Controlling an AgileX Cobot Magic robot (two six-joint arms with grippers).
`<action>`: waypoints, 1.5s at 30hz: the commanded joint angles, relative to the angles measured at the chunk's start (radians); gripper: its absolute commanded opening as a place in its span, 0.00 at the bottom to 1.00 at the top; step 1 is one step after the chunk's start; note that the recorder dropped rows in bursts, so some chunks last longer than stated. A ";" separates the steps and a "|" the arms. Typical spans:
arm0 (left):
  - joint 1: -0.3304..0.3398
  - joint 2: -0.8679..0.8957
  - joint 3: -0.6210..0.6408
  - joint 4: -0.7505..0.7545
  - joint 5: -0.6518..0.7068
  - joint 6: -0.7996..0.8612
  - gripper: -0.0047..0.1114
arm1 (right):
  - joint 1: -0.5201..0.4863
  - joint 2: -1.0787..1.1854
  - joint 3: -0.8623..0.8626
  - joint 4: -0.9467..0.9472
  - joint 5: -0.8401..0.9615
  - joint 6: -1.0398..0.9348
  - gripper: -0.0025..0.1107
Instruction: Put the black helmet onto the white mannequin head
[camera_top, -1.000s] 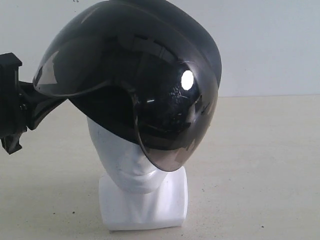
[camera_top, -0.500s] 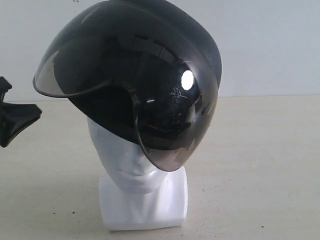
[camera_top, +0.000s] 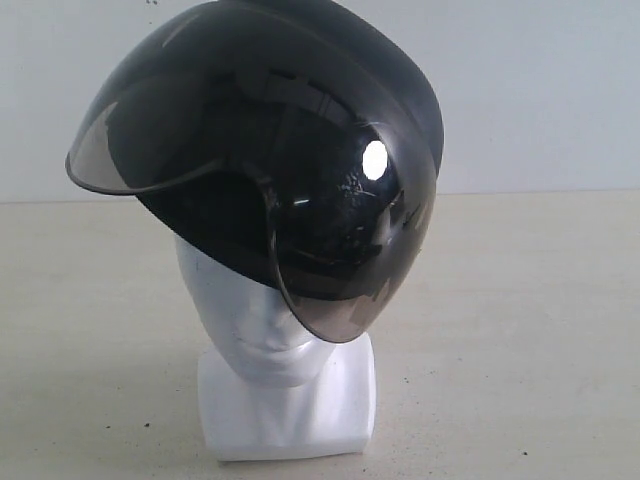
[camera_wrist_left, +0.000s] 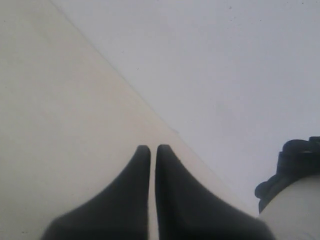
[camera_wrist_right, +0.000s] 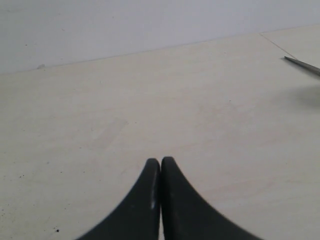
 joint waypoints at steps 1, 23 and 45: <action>0.002 -0.033 0.004 0.020 -0.001 -0.025 0.08 | 0.000 -0.004 -0.001 -0.005 -0.007 -0.007 0.02; 0.002 -0.046 -0.137 0.362 -0.018 -0.081 0.08 | 0.000 0.267 -0.632 -0.150 -0.222 0.115 0.02; -0.164 0.317 -0.911 0.802 -0.389 -0.184 0.08 | 0.297 1.484 -1.006 1.217 0.117 -0.773 0.02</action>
